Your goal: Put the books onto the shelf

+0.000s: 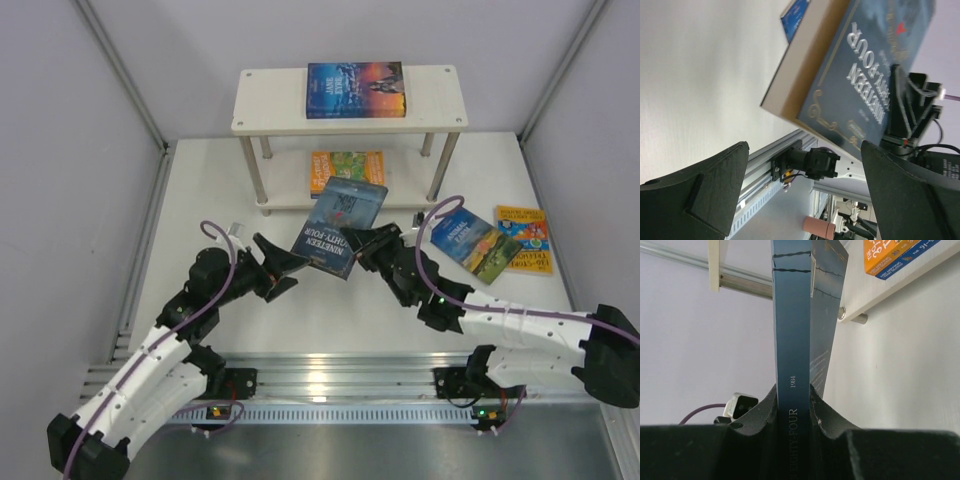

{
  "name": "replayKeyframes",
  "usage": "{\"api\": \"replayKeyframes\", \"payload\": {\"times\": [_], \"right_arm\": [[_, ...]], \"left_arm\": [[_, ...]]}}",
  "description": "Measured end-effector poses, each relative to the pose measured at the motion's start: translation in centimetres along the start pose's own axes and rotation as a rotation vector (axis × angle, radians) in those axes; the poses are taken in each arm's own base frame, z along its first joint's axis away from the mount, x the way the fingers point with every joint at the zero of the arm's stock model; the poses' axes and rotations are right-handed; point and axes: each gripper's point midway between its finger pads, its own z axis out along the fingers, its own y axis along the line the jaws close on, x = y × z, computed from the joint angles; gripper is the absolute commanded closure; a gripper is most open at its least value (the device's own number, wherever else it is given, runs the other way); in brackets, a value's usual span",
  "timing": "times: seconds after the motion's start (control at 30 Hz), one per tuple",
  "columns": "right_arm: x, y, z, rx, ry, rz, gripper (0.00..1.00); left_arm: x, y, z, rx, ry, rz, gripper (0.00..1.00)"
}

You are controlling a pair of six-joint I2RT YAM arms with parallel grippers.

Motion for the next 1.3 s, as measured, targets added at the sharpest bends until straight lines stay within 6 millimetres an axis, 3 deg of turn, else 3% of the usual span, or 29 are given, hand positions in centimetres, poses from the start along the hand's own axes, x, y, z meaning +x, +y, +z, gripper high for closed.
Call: {"api": "replayKeyframes", "payload": {"times": [0.27,0.4,0.57,0.7,0.8,0.9,0.93,1.0,1.03,1.07,1.17,1.3], "right_arm": [[1.8,0.4,-0.7,-0.002,0.027,0.034,1.00],[1.8,0.4,-0.7,0.002,0.000,0.059,1.00],[2.3,0.7,-0.7,-0.003,-0.007,0.083,0.95],[2.5,0.9,-0.9,-0.013,-0.004,0.091,0.91],[2.3,-0.3,-1.5,-0.001,-0.008,0.090,0.90],[2.4,-1.7,-2.2,0.013,0.000,0.092,0.89],[2.4,-2.0,-2.4,0.016,0.003,0.096,0.90],[2.4,-2.2,-2.7,0.016,0.009,0.103,0.92],[2.4,-2.3,-2.8,0.016,0.010,0.105,0.93],[2.3,-2.3,-3.0,0.015,0.009,0.109,0.94],[1.6,-2.4,-3.5,0.008,-0.008,0.132,0.97],[1.1,-2.6,-3.6,0.014,-0.038,0.150,0.98]], "left_arm": [[-1.0,-2.2,-0.9,0.155,-0.086,-0.013,0.02],[-1.1,-2.2,-0.6,0.161,-0.087,-0.030,0.06],[-1.1,-1.7,-0.3,0.150,-0.087,-0.050,0.27],[-1.2,-1.7,-0.3,0.148,-0.091,-0.042,0.50],[-1.1,-1.6,-0.3,0.148,-0.091,-0.037,0.67],[-0.6,-1.8,-0.3,0.156,-0.070,-0.031,0.76],[-0.5,-1.8,-0.4,0.157,-0.064,-0.030,0.77],[-0.3,-1.8,-0.3,0.156,-0.051,-0.024,0.64],[-0.2,-1.7,-0.3,0.153,-0.045,-0.018,0.39],[-0.1,-1.6,-0.2,0.149,-0.041,-0.009,0.30],[-0.3,-1.1,0.1,0.127,-0.043,-0.006,0.20],[-0.7,-1.0,0.2,0.119,-0.067,-0.013,0.16]]}}
